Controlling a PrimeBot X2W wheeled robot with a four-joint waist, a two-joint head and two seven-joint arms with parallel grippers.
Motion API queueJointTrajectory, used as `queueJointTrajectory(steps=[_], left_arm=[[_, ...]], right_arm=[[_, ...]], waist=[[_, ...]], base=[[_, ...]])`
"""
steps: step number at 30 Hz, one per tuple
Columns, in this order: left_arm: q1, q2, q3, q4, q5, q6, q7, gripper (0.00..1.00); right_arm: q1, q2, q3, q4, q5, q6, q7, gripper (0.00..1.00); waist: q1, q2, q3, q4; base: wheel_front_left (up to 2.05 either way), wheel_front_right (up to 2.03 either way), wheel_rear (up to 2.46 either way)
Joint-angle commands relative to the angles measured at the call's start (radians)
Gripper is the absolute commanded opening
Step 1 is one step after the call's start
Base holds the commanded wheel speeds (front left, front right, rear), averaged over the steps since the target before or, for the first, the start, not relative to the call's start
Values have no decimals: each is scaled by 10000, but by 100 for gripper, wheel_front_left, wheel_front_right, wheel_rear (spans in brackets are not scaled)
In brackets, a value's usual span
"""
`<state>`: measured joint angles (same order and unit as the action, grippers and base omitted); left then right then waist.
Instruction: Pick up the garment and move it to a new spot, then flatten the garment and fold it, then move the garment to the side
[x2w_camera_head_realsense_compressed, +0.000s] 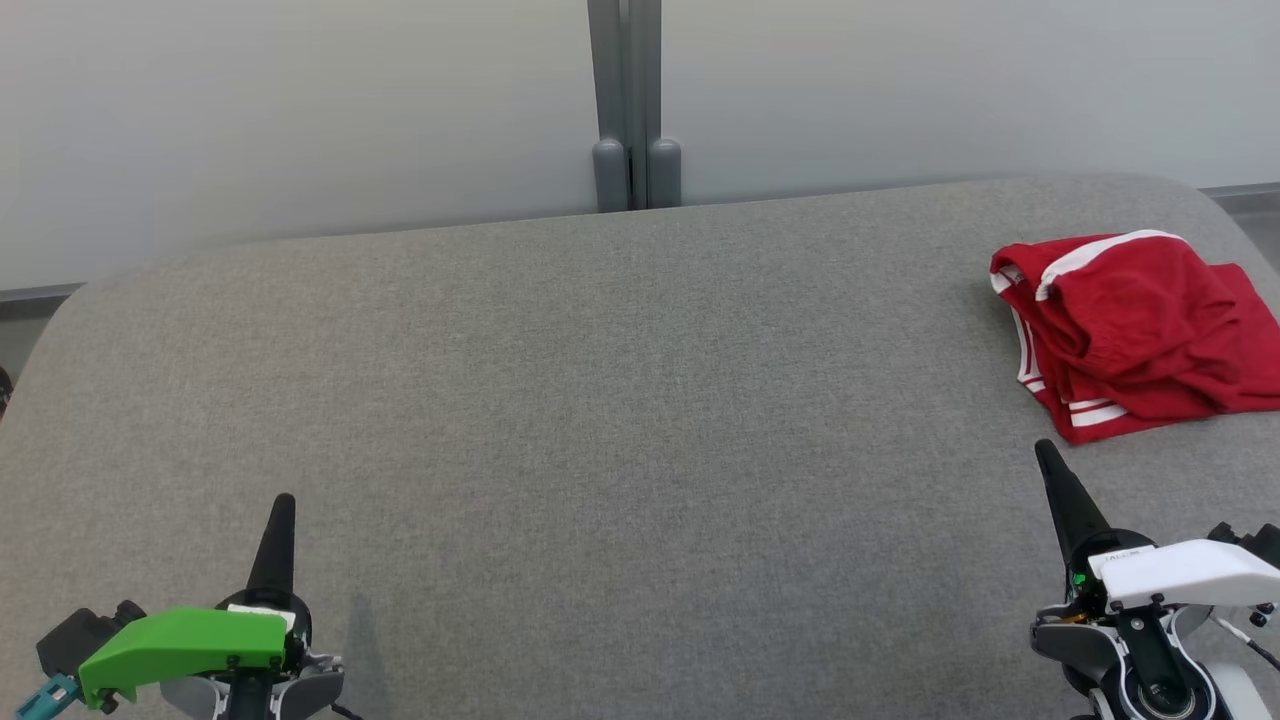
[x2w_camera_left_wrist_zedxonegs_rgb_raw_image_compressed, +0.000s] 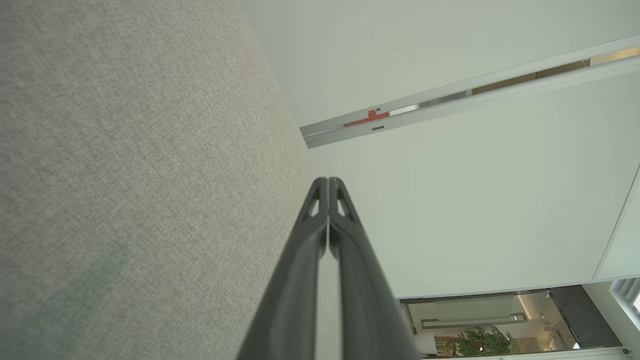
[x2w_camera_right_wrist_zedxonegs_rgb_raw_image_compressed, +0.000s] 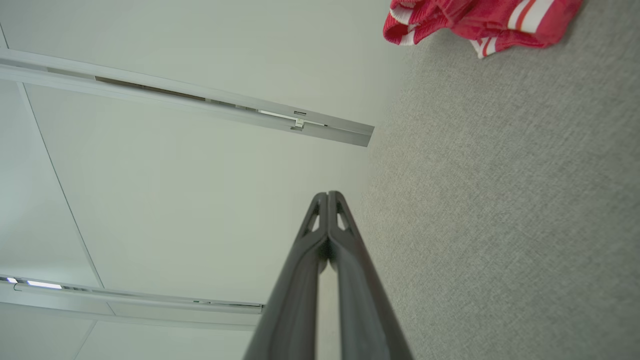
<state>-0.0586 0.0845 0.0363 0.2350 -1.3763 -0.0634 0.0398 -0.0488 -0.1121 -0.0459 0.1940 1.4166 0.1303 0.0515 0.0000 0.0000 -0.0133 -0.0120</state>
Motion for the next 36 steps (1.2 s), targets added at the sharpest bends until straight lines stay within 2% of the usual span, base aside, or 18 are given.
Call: queueJointTrajectory(steps=[1, 36], left_arm=[[-271, 3, 103, -33, -220, -106, 51, 0], [-631, -263, 729, 4, -2509, -592, 687, 0]], right_arm=[[-240, 0, -46, 8, 214, 7, 36, 0], [-752, 285, -239, 602, 2412, 6, 279, 0]], waist=[[0, 0, 5, 5], [0, 0, 129, 119]], base=[[0, 0, 0], [0, 0, 0]])
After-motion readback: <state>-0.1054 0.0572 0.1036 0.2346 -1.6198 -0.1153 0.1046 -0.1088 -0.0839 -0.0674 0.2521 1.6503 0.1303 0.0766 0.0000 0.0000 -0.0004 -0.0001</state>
